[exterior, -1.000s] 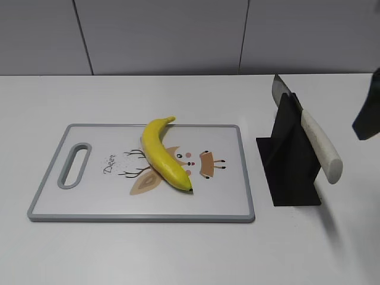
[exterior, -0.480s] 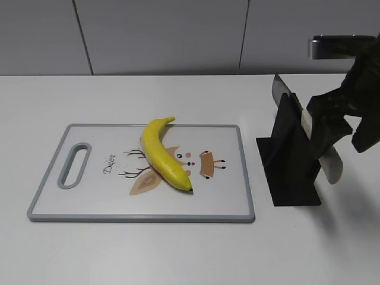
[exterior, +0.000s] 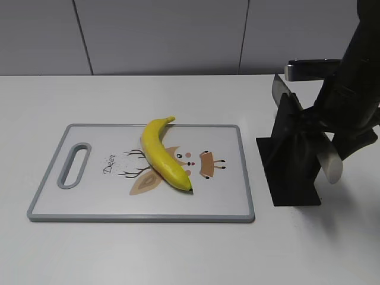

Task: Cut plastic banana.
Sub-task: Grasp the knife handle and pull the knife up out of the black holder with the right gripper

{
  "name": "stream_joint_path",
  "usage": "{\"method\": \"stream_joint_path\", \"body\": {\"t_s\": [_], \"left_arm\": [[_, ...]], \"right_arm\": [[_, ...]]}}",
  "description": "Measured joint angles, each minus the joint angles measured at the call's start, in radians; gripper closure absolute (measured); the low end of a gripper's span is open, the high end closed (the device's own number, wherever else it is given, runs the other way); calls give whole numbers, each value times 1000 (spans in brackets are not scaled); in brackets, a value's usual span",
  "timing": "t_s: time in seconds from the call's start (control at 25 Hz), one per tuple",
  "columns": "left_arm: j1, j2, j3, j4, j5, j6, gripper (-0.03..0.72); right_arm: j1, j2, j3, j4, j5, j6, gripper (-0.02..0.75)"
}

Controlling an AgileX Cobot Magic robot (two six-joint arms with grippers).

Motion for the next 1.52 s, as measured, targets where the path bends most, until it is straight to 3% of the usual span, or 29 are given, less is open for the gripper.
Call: {"method": "stream_joint_path", "body": {"t_s": [0.08, 0.2, 0.24, 0.6, 1.24, 1.52], "left_arm": [[0, 0, 0, 0, 0, 0, 115], [0, 0, 0, 0, 0, 0, 115], [0, 0, 0, 0, 0, 0, 115], [0, 0, 0, 0, 0, 0, 115], [0, 0, 0, 0, 0, 0, 115], [0, 0, 0, 0, 0, 0, 115]], "right_arm": [[0, 0, 0, -2, 1, 7, 307], [0, 0, 0, -4, 13, 9, 518], [0, 0, -1, -4, 15, 18, 538], [0, -23, -4, 8, 16, 33, 540], [1, -267, -31, 26, 54, 32, 559], [1, -272, -57, 21, 55, -125, 559]]}}
